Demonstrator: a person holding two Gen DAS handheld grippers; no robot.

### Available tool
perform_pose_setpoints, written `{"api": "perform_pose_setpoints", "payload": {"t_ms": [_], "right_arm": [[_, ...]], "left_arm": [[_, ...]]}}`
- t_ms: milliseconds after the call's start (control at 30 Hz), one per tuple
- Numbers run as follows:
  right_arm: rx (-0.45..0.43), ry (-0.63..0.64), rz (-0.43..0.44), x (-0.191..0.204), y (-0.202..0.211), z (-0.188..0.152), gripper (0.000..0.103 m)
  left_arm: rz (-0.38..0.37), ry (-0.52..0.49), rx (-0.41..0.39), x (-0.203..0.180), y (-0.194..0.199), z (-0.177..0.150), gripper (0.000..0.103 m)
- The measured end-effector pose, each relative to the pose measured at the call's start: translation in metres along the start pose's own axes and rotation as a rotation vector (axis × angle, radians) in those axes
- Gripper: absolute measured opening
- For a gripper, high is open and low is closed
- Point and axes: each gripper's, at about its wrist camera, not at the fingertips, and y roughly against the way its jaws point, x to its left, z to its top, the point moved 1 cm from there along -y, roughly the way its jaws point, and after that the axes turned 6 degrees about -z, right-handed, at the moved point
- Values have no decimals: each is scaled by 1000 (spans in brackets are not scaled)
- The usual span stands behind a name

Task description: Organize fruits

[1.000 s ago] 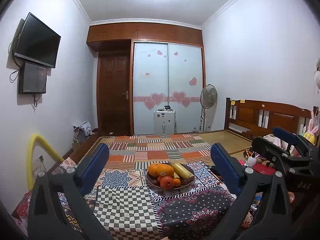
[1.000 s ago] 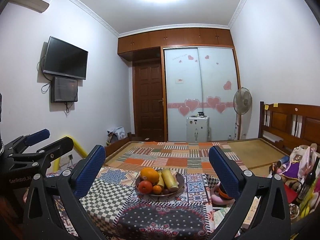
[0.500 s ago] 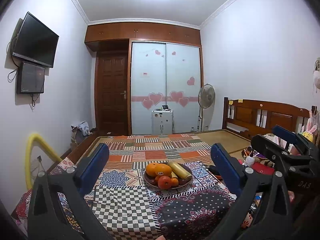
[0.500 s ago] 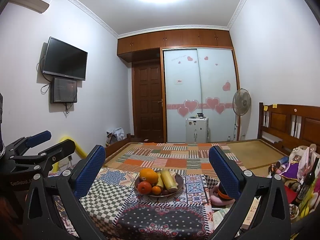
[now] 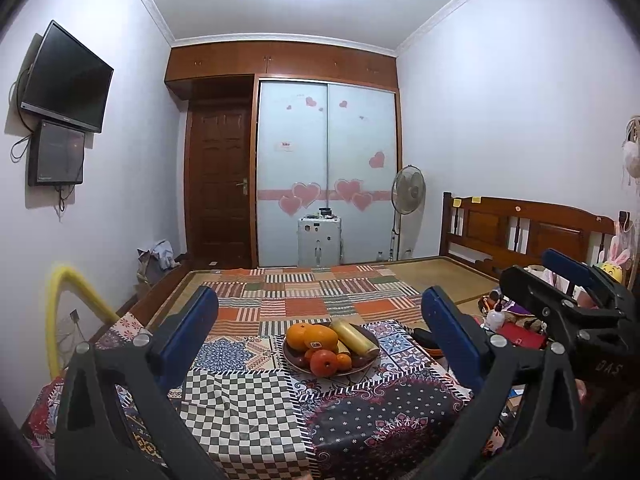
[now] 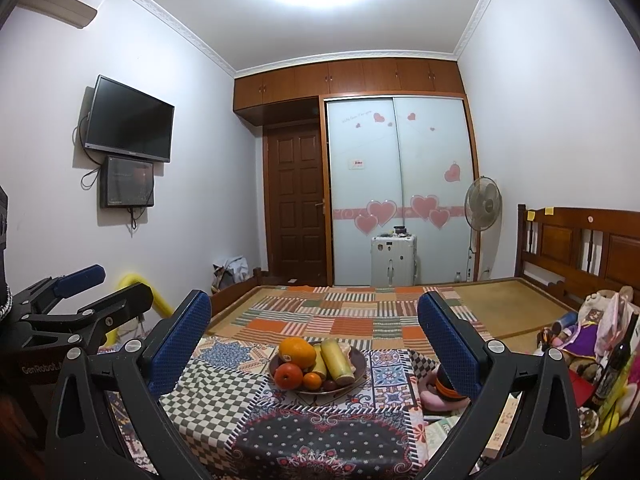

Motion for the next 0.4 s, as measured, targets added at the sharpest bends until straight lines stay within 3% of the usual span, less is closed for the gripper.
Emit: {"api": "perform_pose_setpoints", "payload": {"t_ms": [400], "right_arm": [[7, -8, 0, 2, -3, 0, 103]], "left_arm": [[-21, 7, 18, 0, -2, -3, 103]]}}
